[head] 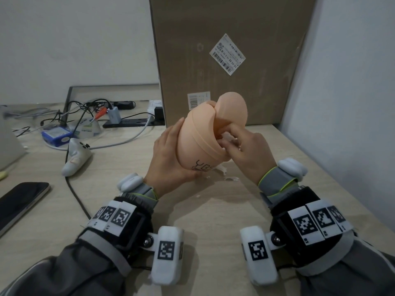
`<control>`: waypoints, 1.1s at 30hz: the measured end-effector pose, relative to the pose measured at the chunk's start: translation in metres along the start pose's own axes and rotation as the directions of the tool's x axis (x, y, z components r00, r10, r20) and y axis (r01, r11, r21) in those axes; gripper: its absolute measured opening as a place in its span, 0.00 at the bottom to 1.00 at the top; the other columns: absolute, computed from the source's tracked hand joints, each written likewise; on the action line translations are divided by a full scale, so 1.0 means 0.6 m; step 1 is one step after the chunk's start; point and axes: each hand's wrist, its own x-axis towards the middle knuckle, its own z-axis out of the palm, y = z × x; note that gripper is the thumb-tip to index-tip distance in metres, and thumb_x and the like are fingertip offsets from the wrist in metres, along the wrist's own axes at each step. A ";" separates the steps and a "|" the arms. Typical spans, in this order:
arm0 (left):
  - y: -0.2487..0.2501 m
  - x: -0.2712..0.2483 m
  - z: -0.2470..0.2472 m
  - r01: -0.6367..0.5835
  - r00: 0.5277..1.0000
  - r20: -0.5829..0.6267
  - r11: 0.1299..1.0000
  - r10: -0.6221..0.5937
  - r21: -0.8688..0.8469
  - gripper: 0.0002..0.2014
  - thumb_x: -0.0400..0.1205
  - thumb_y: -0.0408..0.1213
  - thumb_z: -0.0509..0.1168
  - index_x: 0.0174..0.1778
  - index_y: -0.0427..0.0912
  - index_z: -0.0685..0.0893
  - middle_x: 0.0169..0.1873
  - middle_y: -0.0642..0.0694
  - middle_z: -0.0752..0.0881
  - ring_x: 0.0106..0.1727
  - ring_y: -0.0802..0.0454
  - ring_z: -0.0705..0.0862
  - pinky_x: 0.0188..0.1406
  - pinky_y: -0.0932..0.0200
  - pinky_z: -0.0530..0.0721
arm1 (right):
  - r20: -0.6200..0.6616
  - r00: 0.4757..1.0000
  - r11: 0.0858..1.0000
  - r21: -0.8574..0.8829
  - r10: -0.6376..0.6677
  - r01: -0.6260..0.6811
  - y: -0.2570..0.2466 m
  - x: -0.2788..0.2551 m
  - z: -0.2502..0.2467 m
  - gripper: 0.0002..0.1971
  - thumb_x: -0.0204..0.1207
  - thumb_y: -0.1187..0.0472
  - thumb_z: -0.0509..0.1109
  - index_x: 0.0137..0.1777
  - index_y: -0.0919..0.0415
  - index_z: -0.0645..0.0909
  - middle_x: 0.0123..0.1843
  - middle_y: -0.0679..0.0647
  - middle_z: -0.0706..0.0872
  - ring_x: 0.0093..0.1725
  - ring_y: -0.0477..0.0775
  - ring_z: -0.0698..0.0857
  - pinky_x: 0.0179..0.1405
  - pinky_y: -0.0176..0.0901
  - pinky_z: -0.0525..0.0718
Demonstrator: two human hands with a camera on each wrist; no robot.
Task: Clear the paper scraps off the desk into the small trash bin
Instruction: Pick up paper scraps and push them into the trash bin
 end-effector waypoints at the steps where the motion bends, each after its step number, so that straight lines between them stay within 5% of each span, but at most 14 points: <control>1: 0.000 0.000 0.000 0.002 1.000 -0.001 1.000 -0.002 0.000 0.60 0.52 0.66 0.72 0.83 0.64 0.56 0.81 0.45 0.69 0.71 0.63 0.61 0.76 0.53 0.62 | -0.036 0.999 0.999 0.016 0.032 -0.031 -0.001 0.000 0.000 0.11 0.72 0.48 0.66 0.46 0.54 0.81 0.35 0.52 0.89 0.40 0.59 0.88 0.35 0.48 0.80; 5: -0.003 0.001 0.001 0.010 1.000 0.006 1.000 -0.010 0.007 0.61 0.52 0.66 0.73 0.84 0.64 0.55 0.82 0.46 0.68 0.73 0.59 0.61 0.78 0.50 0.64 | -0.140 0.987 0.995 0.056 0.084 -0.077 -0.003 -0.004 0.004 0.15 0.68 0.41 0.66 0.35 0.52 0.80 0.29 0.48 0.86 0.33 0.53 0.85 0.32 0.49 0.81; 11: -0.002 0.000 0.002 0.022 1.000 0.006 1.000 -0.022 -0.009 0.65 0.52 0.65 0.73 0.89 0.56 0.56 0.82 0.46 0.68 0.73 0.60 0.61 0.78 0.51 0.64 | -0.121 0.988 0.995 0.039 0.091 -0.087 0.003 -0.002 0.006 0.15 0.67 0.44 0.68 0.39 0.52 0.91 0.33 0.52 0.78 0.35 0.48 0.74 0.31 0.26 0.65; 15: 0.001 -0.001 0.001 0.025 1.000 0.006 1.000 -0.025 -0.008 0.66 0.52 0.66 0.73 0.90 0.55 0.56 0.81 0.47 0.68 0.71 0.63 0.61 0.76 0.53 0.63 | -0.153 0.987 0.999 0.016 0.038 -0.036 0.002 -0.001 0.004 0.16 0.67 0.44 0.69 0.35 0.57 0.89 0.30 0.51 0.84 0.34 0.50 0.76 0.31 0.42 0.68; 18: 0.001 -0.001 0.001 0.039 0.999 0.004 0.999 -0.039 -0.016 0.67 0.51 0.66 0.73 0.90 0.53 0.57 0.81 0.47 0.68 0.73 0.62 0.61 0.77 0.53 0.63 | -0.183 0.983 1.000 0.007 0.030 -0.029 0.006 0.002 0.002 0.20 0.64 0.40 0.67 0.37 0.58 0.86 0.33 0.50 0.85 0.35 0.48 0.78 0.33 0.37 0.72; 21: 0.002 -0.001 0.001 0.056 0.998 -0.004 0.998 -0.056 -0.025 0.68 0.51 0.67 0.74 0.90 0.53 0.58 0.81 0.47 0.69 0.75 0.57 0.64 0.78 0.50 0.65 | -0.230 0.972 0.998 0.058 0.047 -0.034 0.004 0.004 0.000 0.15 0.62 0.48 0.75 0.43 0.57 0.83 0.35 0.52 0.82 0.31 0.42 0.73 0.32 0.26 0.69; 27: -0.002 0.000 0.002 0.103 0.995 -0.004 0.994 -0.103 -0.046 0.69 0.51 0.66 0.77 0.91 0.51 0.58 0.79 0.46 0.71 0.79 0.44 0.70 0.79 0.34 0.72 | -0.317 0.942 0.970 0.240 0.114 -0.036 -0.006 0.004 -0.001 0.13 0.64 0.62 0.80 0.46 0.58 0.80 0.39 0.48 0.85 0.35 0.45 0.82 0.33 0.28 0.77; 31: -0.005 0.001 0.003 0.119 0.993 -0.012 0.991 -0.120 -0.060 0.69 0.51 0.66 0.77 0.91 0.51 0.58 0.79 0.45 0.71 0.79 0.44 0.70 0.80 0.33 0.72 | -0.268 0.963 0.961 0.273 0.031 0.045 -0.012 -0.002 0.001 0.01 0.72 0.62 0.75 0.40 0.57 0.86 0.34 0.45 0.87 0.38 0.43 0.85 0.38 0.31 0.81; 33: -0.007 0.002 0.004 0.125 0.992 -0.022 0.989 -0.127 -0.077 0.70 0.51 0.67 0.78 0.91 0.52 0.57 0.80 0.45 0.71 0.79 0.43 0.71 0.79 0.32 0.73 | -0.221 0.975 0.966 0.250 -0.007 0.063 -0.008 -0.003 0.003 0.09 0.77 0.55 0.69 0.40 0.57 0.87 0.32 0.48 0.88 0.36 0.44 0.85 0.36 0.36 0.80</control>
